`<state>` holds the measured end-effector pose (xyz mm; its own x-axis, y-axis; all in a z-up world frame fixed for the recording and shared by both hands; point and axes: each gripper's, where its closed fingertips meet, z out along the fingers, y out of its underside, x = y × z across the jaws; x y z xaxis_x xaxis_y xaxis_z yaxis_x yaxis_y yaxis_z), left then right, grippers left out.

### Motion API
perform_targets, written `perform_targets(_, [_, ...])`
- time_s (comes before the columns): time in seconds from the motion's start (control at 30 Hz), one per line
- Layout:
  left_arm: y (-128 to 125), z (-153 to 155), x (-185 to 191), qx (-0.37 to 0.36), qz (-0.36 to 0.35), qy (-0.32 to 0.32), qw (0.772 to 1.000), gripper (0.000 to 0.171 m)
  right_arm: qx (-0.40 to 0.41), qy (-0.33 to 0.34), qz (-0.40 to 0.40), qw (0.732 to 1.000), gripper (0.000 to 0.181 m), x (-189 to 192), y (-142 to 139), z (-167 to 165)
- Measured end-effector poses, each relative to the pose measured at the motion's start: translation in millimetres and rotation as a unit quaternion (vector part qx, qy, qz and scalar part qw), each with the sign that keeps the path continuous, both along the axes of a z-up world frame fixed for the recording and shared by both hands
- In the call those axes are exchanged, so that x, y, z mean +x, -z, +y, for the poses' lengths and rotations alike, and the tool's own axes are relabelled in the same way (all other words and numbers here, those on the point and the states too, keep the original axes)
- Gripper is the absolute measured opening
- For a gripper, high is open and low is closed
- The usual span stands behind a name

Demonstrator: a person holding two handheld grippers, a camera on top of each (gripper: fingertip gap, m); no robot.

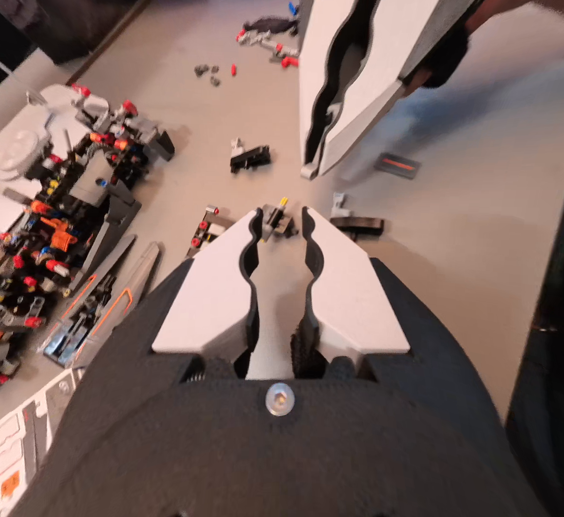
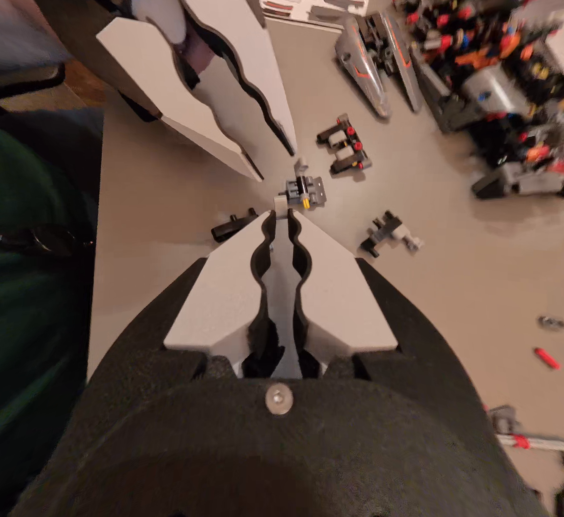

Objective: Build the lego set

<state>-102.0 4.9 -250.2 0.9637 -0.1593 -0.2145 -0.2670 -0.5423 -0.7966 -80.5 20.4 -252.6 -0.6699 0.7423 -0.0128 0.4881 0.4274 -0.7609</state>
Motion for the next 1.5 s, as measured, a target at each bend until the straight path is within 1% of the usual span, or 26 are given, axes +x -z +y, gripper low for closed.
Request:
perform_targets(0.03, [-5.3,1.2,5.7,0.01,-0.004,0.011,1.0,0.022,0.018,-0.011,0.02,1.0,0.005,-0.2,-3.3,-2.8])
perform_targets(0.1, [-9.0,3.2,15.6,0.012,-0.045,0.025,0.999,0.019,0.07,-0.029,0.06,0.995,0.005,-1.4,-8.0,-5.4])
perform_targets(0.2, [-19.2,6.4,21.3,0.035,-0.141,0.027,0.989,0.017,0.153,-0.036,0.115,0.981,0.005,-4.8,-14.8,-4.0])
perform_targets(0.27, [-26.9,6.3,23.2,0.048,-0.206,0.026,0.977,0.015,0.181,-0.044,0.146,0.972,0.005,-4.0,-20.9,-6.4])
perform_targets(0.3, [-27.5,6.2,22.5,0.048,-0.224,0.022,0.973,0.013,0.19,-0.049,0.16,0.967,0.005,-2.9,-24.1,-8.6])
perform_targets(0.37, [-28.5,5.8,24.5,0.052,-0.245,0.024,0.968,0.009,0.222,-0.055,0.184,0.956,0.005,-1.9,-27.7,-10.5])
perform_targets(0.47, [-28.9,5.3,26.5,0.055,-0.271,0.024,0.961,0.007,0.263,-0.061,0.212,0.939,0.005,-1.6,-30.4,-12.1])
perform_targets(0.6, [-31.5,3.7,27.0,0.071,-0.279,0.028,0.957,0.006,0.263,-0.056,0.226,0.936,0.006,-1.6,-34.9,-13.5])
perform_targets(0.63, [-34.2,3.5,26.9,0.081,-0.282,0.03,0.956,0.006,0.247,-0.052,0.229,0.94,0.007,-1.7,-38.3,-14.4])
perform_targets(0.7, [-42.3,3.0,26.4,0.108,-0.294,0.037,0.949,0.006,0.184,-0.033,0.213,0.959,0.017,-1.1,-44.6,-15.1])
perform_targets(0.73, [-49.1,2.6,26.1,0.133,-0.296,0.043,0.945,0.006,0.147,-0.017,0.202,0.968,0.016,-1.1,-47.8,-12.2])
perform_targets(0.77, [-52.9,2.4,23.2,0.149,-0.301,0.038,0.941,0.006,0.097,0.0,0.191,0.977,0.016,-0.6,-51.4,-9.9])
perform_targets(0.83, [-60.7,1.0,24.9,0.177,-0.315,0.051,0.931,0.006,-0.04,0.026,0.156,0.987,0.018,1.9,-60.9,-10.3])
perform_targets(0.87, [-67.8,0.3,26.3,0.202,-0.32,0.058,0.924,0.005,-0.109,0.041,0.141,0.983,0.017,2.2,-66.9,-10.6])
perform_targets(0.93, [-72.7,1.2,28.1,0.22,-0.338,0.061,0.913,0.006,-0.231,0.044,0.126,0.964,0.013,5.5,-79.8,-16.3])
perform_targets(1.0, [-81.6,1.1,30.9,0.251,-0.361,0.071,0.896,0.005,-0.305,0.054,0.115,0.944,0.009,5.2,-85.8,-17.8])
perform_targets(1.07, [-86.3,0.2,32.8,0.269,-0.371,0.079,0.886,0.005,-0.367,0.05,0.101,0.924,0.008,7.0,-90.0,-20.6])
perform_targets(1.13, [-86.3,-0.2,34.1,0.274,-0.369,0.082,0.884,0.005,-0.402,0.046,0.089,0.91,0.01,7.6,-91.0,-23.3])
perform_targets(1.23, [-88.4,-1.6,36.0,0.283,-0.371,0.089,0.88,0.005,-0.443,0.04,0.082,0.892,0.005,8.9,-95.1,-23.1])
perform_targets(1.33, [-90.8,-2.5,39.3,0.288,-0.369,0.098,0.878,0.005,-0.481,0.03,0.067,0.874,0.004,10.7,-97.6,-23.2])
perform_targets(1.43, [-89.8,-2.6,40.1,0.286,-0.373,0.1,0.877,0.005,-0.477,0.028,0.064,0.876,0.004,11.0,-96.0,-23.0])
perform_targets(1.47, [-88.4,-2.1,39.6,0.281,-0.371,0.098,0.88,0.005,-0.463,0.029,0.065,0.883,0.004,10.8,-94.1,-22.7])
perform_targets(1.5, [-85.7,-1.3,37.7,0.274,-0.36,0.09,0.887,0.009,-0.448,0.028,0.066,0.891,0.004,11.4,-92.7,-21.8])
